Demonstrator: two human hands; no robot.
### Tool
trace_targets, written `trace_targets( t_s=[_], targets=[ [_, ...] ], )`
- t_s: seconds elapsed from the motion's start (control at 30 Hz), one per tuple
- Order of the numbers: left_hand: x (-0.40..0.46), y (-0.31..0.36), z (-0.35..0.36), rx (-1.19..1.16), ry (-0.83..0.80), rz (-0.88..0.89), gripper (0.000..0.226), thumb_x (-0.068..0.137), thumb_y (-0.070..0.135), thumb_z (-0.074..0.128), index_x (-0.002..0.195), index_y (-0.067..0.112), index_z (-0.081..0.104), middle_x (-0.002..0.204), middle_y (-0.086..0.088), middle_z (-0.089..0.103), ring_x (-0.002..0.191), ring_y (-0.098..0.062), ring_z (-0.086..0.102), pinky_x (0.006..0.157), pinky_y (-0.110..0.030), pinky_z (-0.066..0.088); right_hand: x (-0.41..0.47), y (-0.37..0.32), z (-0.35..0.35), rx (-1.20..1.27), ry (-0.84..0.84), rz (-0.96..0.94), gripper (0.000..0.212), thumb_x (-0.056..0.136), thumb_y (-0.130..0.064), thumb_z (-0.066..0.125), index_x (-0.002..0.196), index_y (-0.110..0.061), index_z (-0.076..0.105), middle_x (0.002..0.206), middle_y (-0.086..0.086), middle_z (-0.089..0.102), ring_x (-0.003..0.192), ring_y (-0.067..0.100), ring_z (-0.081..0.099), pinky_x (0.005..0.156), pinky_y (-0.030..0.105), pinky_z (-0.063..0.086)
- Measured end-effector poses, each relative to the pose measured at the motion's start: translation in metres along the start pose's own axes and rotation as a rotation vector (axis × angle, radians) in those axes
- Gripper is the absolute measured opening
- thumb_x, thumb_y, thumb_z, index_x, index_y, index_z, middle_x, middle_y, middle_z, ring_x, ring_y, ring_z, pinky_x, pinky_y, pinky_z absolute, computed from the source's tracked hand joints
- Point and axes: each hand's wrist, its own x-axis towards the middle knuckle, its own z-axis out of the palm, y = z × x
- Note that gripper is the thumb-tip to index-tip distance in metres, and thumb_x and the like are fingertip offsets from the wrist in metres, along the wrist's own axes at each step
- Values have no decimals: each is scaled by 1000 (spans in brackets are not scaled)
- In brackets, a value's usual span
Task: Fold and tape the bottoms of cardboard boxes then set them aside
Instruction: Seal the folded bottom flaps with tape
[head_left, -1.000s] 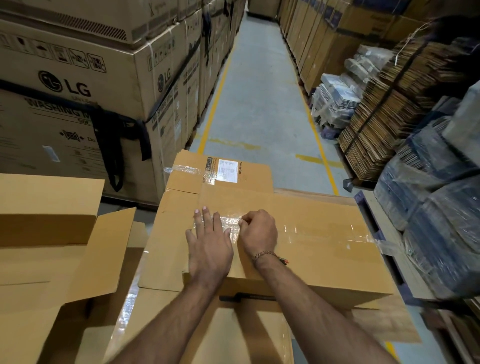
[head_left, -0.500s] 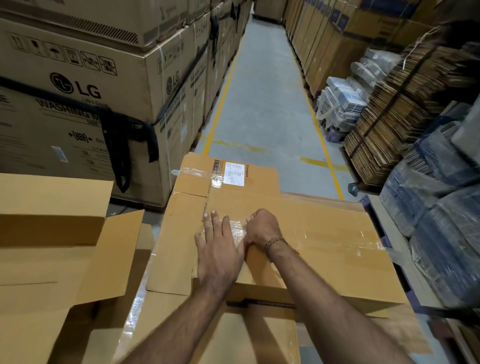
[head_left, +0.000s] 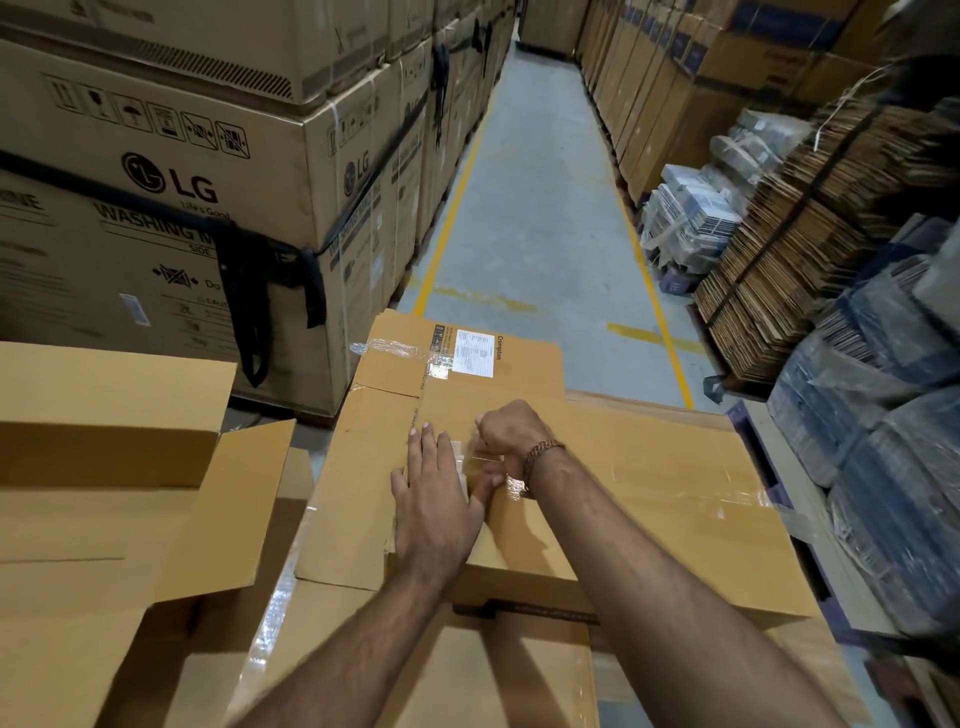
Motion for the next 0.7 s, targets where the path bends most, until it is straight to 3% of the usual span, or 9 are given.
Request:
trace_targets(
  t_s=[0.07,0.17,0.27,0.4,0.47,0.5,0.57,0.67,0.7],
  targets=[
    [4,-4,-1,-185,21,-43,92,95,75,38,161,12,35,172,-5,23,161,-20,14,124,-43,29,-2,-8,4,53,-49,-5,9,65,-3,61,73,-7,63,78,15,60,69,29,58,62,38,49],
    [10,-10,-7,-422,93,-84,64,98,40,71,150,7,54,162,-8,44,154,-20,33,122,-30,29,-8,-13,12,100,-66,-19,13,66,4,53,72,0,64,66,16,54,49,25,52,54,38,47],
    [10,-12,-15,-483,147,-69,34,102,22,68,133,9,71,151,-10,56,147,-20,46,115,-22,32,-12,-19,18,115,-88,-53,17,68,4,54,77,3,67,67,17,59,50,27,59,57,37,52],
    [11,-12,-21,-532,181,-142,29,101,15,65,127,10,75,138,-6,67,134,-19,60,108,-23,43,-17,-24,17,146,-112,-75,20,80,13,57,68,-1,67,64,13,63,49,19,59,73,40,63],
    [15,-11,-27,-585,197,-189,25,101,21,65,121,14,78,121,-2,77,114,-20,71,94,-29,58,-22,-27,14,194,-138,-75,29,85,14,55,66,-7,62,62,7,65,51,16,60,62,30,57],
    [17,-12,-29,-612,205,-199,22,101,23,64,113,16,81,105,1,80,97,-17,73,78,-27,60,-22,-27,12,196,-129,-98,31,86,11,56,66,-11,60,64,4,67,58,15,62,57,27,53],
    [21,-12,-35,-645,219,-222,24,101,22,64,83,17,79,73,3,72,68,-14,63,53,-24,44,-16,-27,11,144,-29,-183,26,87,-3,61,65,-18,61,74,0,72,73,19,66,60,28,49],
    [32,-18,-42,-748,201,-387,32,97,19,67,66,11,68,63,1,64,62,-20,54,53,-29,38,-9,-17,12,49,72,-273,9,92,-31,63,91,-23,66,101,2,75,96,27,71,75,33,52],
    [34,-20,-44,-798,177,-457,31,96,22,69,67,11,70,64,1,66,65,-22,58,57,-30,42,-9,-10,11,19,91,-284,18,94,-36,63,106,-23,65,112,3,72,101,29,70,80,32,52]
  ],
)
